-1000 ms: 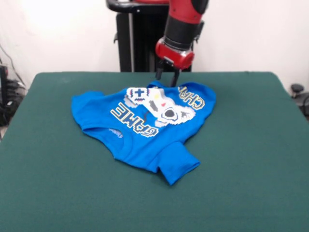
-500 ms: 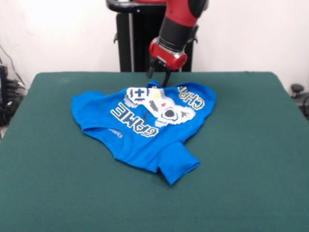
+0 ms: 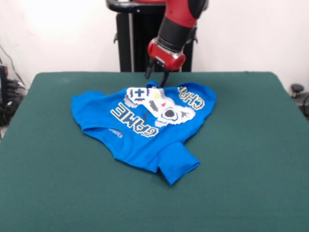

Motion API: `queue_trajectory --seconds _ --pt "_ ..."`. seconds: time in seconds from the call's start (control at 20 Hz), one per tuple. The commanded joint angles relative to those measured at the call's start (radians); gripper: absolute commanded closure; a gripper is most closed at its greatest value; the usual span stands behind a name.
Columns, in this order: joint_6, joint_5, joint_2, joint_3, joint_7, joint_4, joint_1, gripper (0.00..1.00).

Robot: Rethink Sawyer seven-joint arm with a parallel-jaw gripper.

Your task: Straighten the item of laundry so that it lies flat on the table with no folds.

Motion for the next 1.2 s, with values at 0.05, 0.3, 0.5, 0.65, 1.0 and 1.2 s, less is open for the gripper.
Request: queue_trajectory --seconds 0.05,0.3,0.5,0.65,1.0,1.2 --pt "-0.075 0.076 0.014 0.040 0.176 -0.121 0.009 0.00" --pt "-0.112 0.068 0.029 0.058 0.197 -0.122 -0.004 0.00" --pt "-0.155 0.122 0.064 0.024 0.200 -0.127 0.043 0.00" --pt "-0.184 0.126 0.075 0.027 0.201 -0.127 0.038 0.00" --pt "-0.219 0.083 0.078 0.077 0.206 -0.130 -0.016 0.00" --pt "-0.215 0.060 0.070 0.100 0.205 -0.125 -0.043 0.00"
